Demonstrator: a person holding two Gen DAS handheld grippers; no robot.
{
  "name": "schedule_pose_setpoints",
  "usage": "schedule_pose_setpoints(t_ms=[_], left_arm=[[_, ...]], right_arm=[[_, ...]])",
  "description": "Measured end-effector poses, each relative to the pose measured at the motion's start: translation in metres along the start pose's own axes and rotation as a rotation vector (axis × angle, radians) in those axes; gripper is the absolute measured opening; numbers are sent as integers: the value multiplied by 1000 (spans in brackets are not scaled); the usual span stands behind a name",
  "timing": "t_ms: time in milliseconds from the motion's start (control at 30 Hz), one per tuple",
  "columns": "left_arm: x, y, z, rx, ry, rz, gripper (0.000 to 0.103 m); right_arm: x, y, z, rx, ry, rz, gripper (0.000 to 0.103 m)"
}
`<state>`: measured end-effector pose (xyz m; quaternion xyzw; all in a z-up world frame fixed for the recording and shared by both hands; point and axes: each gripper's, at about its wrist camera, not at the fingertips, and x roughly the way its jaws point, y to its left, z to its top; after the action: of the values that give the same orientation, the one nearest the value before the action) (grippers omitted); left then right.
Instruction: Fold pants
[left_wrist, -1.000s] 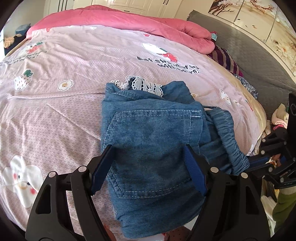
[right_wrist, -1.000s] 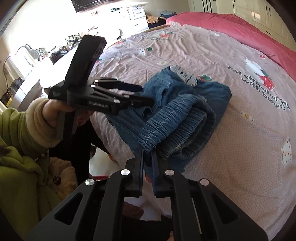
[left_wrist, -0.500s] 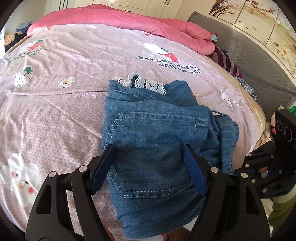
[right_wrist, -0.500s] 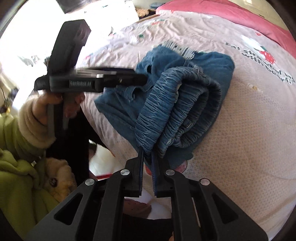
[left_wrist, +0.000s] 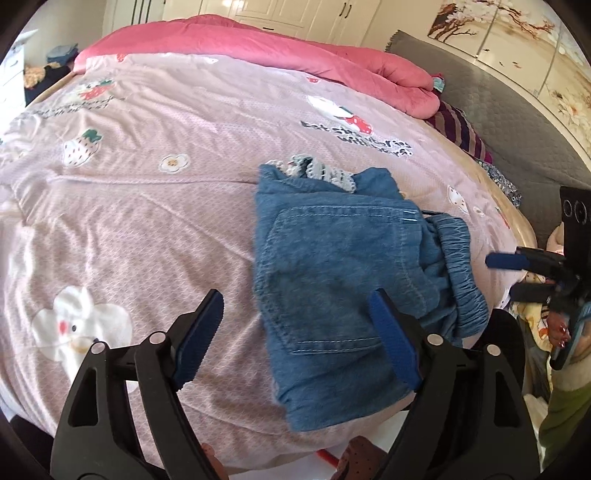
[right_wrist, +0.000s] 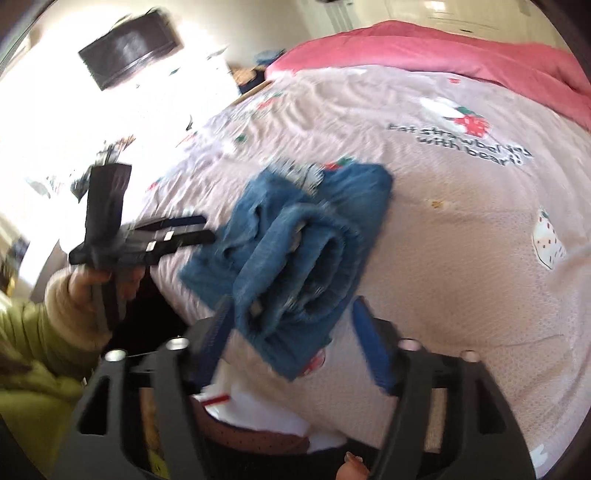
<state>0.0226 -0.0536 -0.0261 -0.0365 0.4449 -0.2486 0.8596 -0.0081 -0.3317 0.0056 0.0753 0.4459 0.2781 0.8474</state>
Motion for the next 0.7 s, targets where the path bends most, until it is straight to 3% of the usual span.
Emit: schedule_pose_setpoints(t_ms=[233,700], left_arm=[[15,3,3,-4,37,-24,77],[32,-1,9,44,69,-20,77]], right_arm=[[30,-24,24,157,-12,41,85],[81,-44,41,175,63,52,91]])
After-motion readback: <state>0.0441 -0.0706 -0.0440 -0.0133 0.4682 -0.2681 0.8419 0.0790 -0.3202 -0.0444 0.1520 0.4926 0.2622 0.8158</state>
